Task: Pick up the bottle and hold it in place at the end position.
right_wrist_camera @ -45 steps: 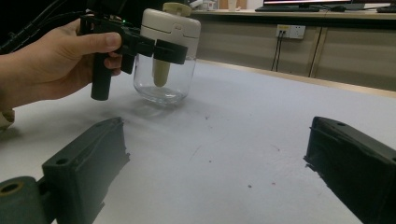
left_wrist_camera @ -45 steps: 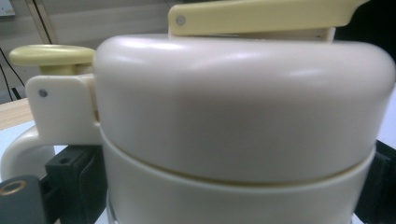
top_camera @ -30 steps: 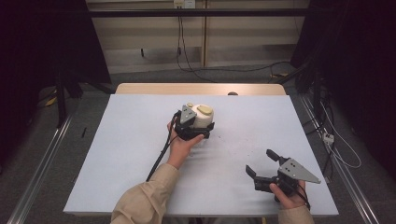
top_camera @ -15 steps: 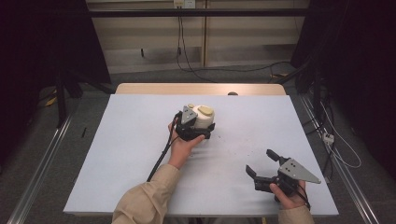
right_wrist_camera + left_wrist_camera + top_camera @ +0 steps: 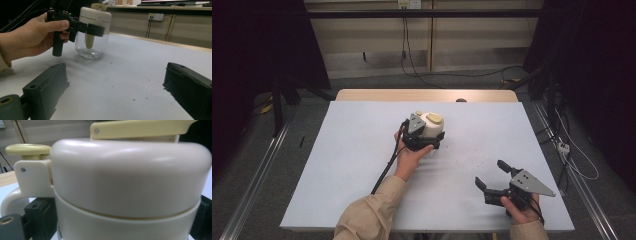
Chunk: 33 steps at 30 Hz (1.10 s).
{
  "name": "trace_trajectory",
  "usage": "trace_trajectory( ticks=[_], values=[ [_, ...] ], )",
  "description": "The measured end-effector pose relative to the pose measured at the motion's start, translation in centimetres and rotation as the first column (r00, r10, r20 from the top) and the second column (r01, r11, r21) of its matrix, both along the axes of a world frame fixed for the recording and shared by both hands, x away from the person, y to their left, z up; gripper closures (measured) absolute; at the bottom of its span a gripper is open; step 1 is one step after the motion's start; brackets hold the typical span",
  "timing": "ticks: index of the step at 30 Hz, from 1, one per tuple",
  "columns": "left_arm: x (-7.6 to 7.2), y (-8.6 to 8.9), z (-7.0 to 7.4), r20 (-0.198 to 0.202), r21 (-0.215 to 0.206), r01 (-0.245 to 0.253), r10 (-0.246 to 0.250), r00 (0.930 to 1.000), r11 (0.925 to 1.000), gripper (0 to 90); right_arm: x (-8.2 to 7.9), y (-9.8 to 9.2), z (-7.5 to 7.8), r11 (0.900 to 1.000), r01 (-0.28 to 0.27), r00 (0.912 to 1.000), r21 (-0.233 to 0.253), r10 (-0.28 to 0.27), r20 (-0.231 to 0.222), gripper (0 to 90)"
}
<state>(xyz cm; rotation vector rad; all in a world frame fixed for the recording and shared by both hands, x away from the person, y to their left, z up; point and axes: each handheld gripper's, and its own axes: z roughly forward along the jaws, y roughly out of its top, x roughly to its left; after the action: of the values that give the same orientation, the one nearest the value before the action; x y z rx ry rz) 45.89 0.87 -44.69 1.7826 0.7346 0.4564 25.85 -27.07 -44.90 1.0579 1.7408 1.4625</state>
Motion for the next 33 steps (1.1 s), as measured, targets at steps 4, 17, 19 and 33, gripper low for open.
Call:
trace_trajectory(
  ticks=[4,17,19,33],
  values=[
    [-0.07,-0.11,-0.2,0.001,0.004,-0.001,0.001,1.0,1.0,5.4,0.0,-0.01,-0.01,1.0,0.0,1.0,0.0,0.0,-0.002,4.4],
    [-0.35,0.36,-0.28,-0.007,0.013,0.004,-0.004,1.0,0.9999,5.2,0.0,0.11,-0.01,1.0,-0.001,1.0,-0.005,0.001,0.001,4.6],
    [-0.41,0.37,-0.28,-0.006,0.017,0.003,-0.003,1.0,0.9999,5.2,0.0,0.12,-0.02,1.0,-0.002,1.0,-0.004,0.002,-0.001,4.6],
    [-0.66,0.63,-0.45,-0.008,0.016,0.01,-0.01,0.9999,0.9998,5.1,-0.01,0.15,-0.03,1.0,-0.003,1.0,-0.005,0.003,-0.002,4.6]
  ],
)
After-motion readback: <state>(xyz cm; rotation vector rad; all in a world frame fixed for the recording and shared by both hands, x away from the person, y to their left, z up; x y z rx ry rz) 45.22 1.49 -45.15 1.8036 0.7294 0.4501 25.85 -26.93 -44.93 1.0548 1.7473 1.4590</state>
